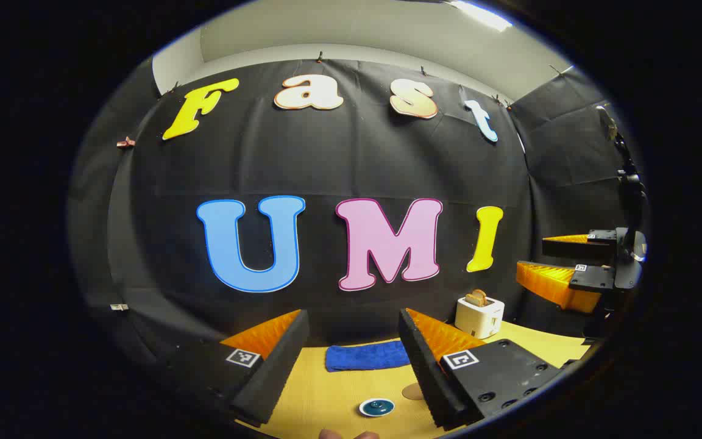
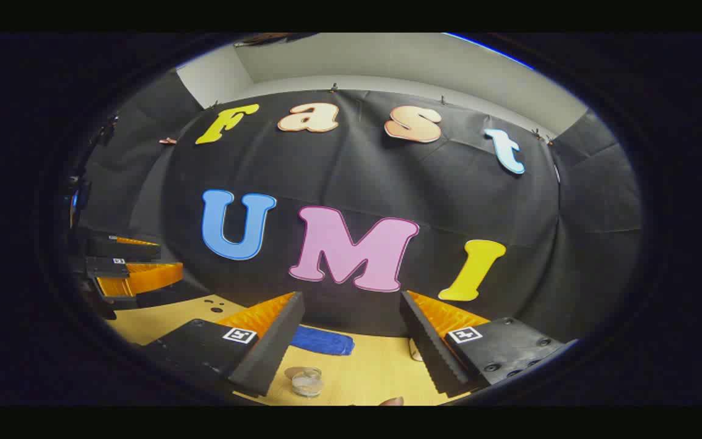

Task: Open the teacup lid with one hand, grasp the water bottle and pour water into the teacup with the other hand; after pouring, place the water bottle on the coaster and then close the teacup lid.

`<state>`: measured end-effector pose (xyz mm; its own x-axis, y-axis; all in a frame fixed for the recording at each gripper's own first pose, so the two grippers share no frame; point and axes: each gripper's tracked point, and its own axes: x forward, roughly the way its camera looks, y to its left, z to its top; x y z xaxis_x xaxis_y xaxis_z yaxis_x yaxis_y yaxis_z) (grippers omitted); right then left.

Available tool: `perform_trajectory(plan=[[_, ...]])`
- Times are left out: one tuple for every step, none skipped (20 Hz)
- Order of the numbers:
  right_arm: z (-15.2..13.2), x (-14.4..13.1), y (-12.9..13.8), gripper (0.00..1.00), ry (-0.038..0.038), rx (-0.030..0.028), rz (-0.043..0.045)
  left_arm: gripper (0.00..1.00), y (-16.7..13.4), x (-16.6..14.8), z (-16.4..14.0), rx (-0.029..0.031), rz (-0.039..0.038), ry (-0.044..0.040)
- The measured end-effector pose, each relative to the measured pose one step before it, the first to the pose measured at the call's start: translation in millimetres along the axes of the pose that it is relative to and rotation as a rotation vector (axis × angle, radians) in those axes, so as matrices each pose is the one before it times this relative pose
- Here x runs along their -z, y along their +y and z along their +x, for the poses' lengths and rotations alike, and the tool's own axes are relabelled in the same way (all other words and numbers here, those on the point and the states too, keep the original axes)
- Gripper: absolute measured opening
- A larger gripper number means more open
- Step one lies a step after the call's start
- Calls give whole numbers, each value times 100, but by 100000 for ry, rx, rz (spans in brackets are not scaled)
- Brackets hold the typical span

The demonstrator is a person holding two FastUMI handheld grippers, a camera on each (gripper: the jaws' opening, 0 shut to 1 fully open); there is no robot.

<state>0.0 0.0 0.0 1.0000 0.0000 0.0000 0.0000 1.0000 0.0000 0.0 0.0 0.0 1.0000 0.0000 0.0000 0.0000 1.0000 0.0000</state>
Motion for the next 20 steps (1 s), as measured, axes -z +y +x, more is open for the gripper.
perform_trajectory(plan=[[93,-72,-4,98,-186,-100,-382,93,-107,-114,31,140,342,-316],[33,-13,-79,98,-167,-6,-305,93,-69,-55,36,159,340,-456],[67,-76,-21,98,-164,-14,-113,93,-83,-229,-44,165,296,-449],[62,-55,-30,98,-362,8,61,93,17,-39,84,135,228,-371],[32,-73,-10,96,-202,112,-59,93,-5,-161,98,61,70,-222],[23,-23,68,98,-86,-51,-168,92,-72,89,80,168,-78,-185],[-6,-39,67,96,-29,-50,-217,92,-22,-103,141,37,-117,-9],[-12,-7,-47,97,-160,-51,-87,92,-93,38,90,267,-186,-3],[10,-15,119,97,19,-173,30,92,-107,-114,86,784,-406,23],[-22,135,106,98,158,-199,130,92,-241,238,-38,662,-523,-62],[6,60,99,98,225,-166,7,92,57,-14,7,195,-420,137],[-34,149,30,96,230,-106,-108,92,-224,595,158,206,-624,57],[-9,246,276,97,506,-471,-120,92,-121,278,80,659,-549,462],[-12,352,331,97,586,-1041,194,92,-167,341,83,442,-515,469],[-85,420,313,98,375,-893,571,92,-71,346,92,353,-352,734],[-55,473,238,96,444,-349,421,92,-126,757,95,353,-530,1054],[49,486,219,96,479,-208,255,92,50,638,200,312,-1023,648],[10,686,298,98,869,-497,651,92,-44,855,301,288,-879,924],[33,857,391,98,1133,-748,992,92,72,908,284,-236,-158,898],[55,846,330,96,1138,-714,1114,92,150,979,389,-315,446,929]])
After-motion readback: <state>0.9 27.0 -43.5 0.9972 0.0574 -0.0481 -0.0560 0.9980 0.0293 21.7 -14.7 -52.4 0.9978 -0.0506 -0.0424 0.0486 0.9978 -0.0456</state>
